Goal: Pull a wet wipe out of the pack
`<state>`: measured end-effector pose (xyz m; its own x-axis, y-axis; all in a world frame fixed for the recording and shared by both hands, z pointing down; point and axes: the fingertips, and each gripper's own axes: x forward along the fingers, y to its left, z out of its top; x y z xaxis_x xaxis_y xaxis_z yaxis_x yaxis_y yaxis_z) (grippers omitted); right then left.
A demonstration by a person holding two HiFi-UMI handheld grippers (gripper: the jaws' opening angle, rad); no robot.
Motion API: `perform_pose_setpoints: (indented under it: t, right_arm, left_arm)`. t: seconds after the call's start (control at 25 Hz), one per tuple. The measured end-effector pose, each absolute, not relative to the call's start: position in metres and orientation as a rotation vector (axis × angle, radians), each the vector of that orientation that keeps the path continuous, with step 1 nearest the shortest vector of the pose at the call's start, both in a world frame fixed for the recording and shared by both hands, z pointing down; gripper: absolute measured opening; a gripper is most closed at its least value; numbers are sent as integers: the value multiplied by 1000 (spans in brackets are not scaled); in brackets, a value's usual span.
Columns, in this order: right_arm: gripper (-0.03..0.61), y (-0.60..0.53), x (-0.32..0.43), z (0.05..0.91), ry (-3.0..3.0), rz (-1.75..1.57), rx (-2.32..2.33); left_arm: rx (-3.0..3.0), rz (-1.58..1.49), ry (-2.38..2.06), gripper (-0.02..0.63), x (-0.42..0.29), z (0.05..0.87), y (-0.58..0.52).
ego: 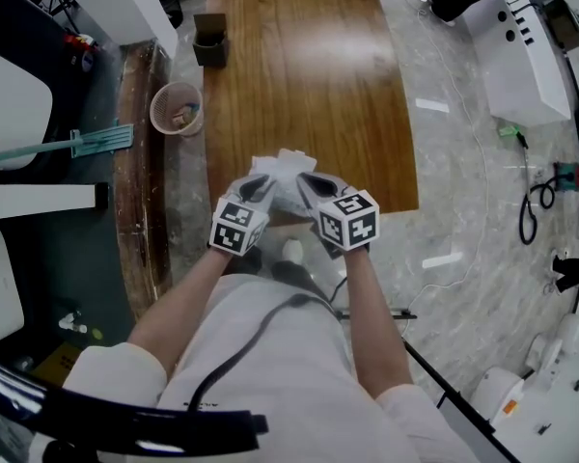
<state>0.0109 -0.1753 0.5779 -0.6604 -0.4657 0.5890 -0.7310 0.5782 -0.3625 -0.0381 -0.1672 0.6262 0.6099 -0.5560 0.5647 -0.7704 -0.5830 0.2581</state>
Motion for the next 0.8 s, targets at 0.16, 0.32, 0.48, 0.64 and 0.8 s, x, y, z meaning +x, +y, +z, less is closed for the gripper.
perform_pose_setpoints:
  t: [0.16,0.32,0.48,0.64,0.8]
  right_arm:
    - [11,-176,15,566,-2410,801,978]
    - [11,-176,17,554,-2447,779,985]
    - [11,-175,18,543,-2483,754,988]
    - [11,-174,22,528,-2530,726,1000]
    - [12,-172,26,511,-2571,693,1010]
  left_arm:
    - [2358,591,-1059,101,-36,622,-168]
    - [2360,581,-1076,114,-36,617,-168]
    - [2359,543,-1103,116,-34,608,-169]
    - [2368,507,-1124,118,-30,593,-169]
    - [2383,470,-1150,118,-28,576,-169]
